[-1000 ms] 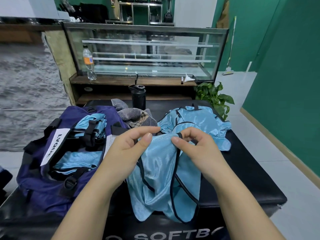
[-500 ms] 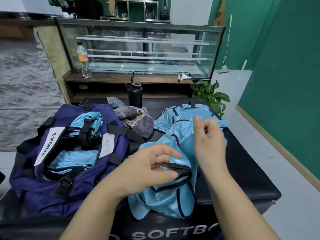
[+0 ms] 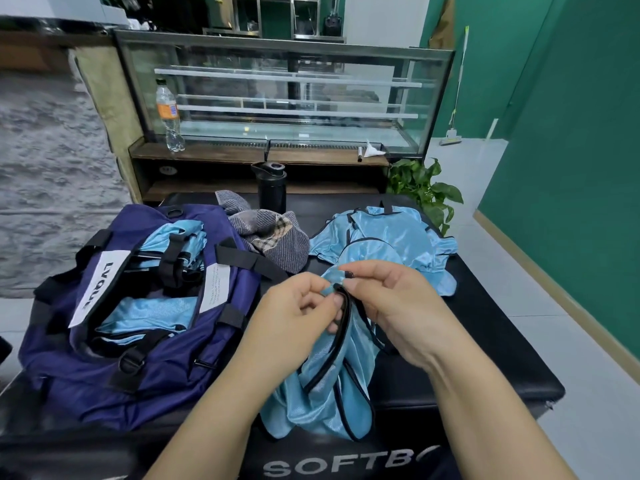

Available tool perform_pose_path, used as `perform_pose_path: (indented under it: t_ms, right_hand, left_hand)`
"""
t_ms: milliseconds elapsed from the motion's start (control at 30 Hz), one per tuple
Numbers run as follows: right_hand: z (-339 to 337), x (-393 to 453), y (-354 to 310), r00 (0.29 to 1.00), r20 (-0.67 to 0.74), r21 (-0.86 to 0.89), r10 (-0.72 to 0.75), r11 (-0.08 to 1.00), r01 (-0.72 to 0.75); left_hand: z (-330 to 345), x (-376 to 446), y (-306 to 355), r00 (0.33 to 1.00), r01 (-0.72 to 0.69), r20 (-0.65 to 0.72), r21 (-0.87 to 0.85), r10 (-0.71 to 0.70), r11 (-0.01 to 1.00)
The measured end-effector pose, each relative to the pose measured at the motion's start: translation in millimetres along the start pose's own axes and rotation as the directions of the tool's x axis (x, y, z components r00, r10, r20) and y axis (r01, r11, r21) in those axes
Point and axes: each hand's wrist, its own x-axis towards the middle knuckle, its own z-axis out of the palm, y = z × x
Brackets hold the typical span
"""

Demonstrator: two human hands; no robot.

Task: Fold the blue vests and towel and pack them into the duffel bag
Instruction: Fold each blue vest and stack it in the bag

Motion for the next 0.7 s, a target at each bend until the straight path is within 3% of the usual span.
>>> perform_pose_path:
  t_ms: [300,433,567,700]
  right_hand:
    - [-1,-5,-2,0.996,0.036,-0.416,-0.076,0.905,0.084]
    - [2,-9,-5,0.996,0.066,-0.399,-0.059,0.913,0.080]
    - [-1,-9,-8,0.995,0.035,-0.410,-0.093,0.907,0.099]
    - [-8,-13,-14,0.996,0.068,-0.288,-0.064,0.954,0.081]
  left_hand:
    - [1,1,0,0.990,0.010,-0.139,0.164,0.013,0.986]
    - [1,1,-4,0.986,0.014,-0.162,0.259,0.029,0.966]
    - [-1,3,-12,0.960,-0.100,-0.186,0.470,0.210,0.877]
    - [-21,11,-20,0.985,-0.169,0.040,0.443,0.169,0.880]
